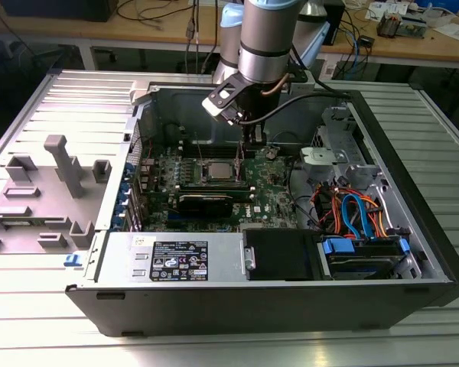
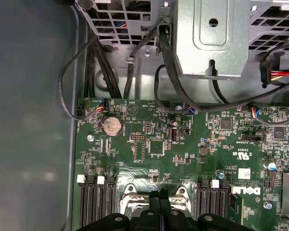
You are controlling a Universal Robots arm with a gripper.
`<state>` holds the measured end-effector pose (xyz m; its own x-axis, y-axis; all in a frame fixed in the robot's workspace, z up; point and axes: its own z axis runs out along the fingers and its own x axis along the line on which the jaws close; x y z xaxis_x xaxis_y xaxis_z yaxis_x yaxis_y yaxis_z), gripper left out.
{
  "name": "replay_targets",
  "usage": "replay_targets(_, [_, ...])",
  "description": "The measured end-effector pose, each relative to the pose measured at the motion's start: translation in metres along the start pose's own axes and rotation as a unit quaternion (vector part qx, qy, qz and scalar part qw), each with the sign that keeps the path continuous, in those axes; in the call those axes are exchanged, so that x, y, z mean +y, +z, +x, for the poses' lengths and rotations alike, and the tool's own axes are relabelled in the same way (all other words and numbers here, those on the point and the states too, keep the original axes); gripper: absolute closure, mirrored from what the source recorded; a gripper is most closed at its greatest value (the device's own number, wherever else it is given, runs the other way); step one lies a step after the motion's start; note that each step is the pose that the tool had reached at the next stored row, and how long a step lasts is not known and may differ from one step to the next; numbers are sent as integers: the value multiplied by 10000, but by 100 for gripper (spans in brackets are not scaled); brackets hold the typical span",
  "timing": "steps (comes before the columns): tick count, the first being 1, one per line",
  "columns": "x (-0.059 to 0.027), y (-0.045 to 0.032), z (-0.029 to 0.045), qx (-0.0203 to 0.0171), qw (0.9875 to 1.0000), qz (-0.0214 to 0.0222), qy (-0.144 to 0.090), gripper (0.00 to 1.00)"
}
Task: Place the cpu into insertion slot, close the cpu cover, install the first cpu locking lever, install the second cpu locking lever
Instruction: 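Close the cpu cover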
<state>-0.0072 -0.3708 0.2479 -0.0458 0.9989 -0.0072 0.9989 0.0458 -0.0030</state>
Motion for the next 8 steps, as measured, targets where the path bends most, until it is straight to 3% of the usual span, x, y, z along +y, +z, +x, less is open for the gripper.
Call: replay_targets(8, [-53, 0, 2, 0, 10000, 0, -1, 89])
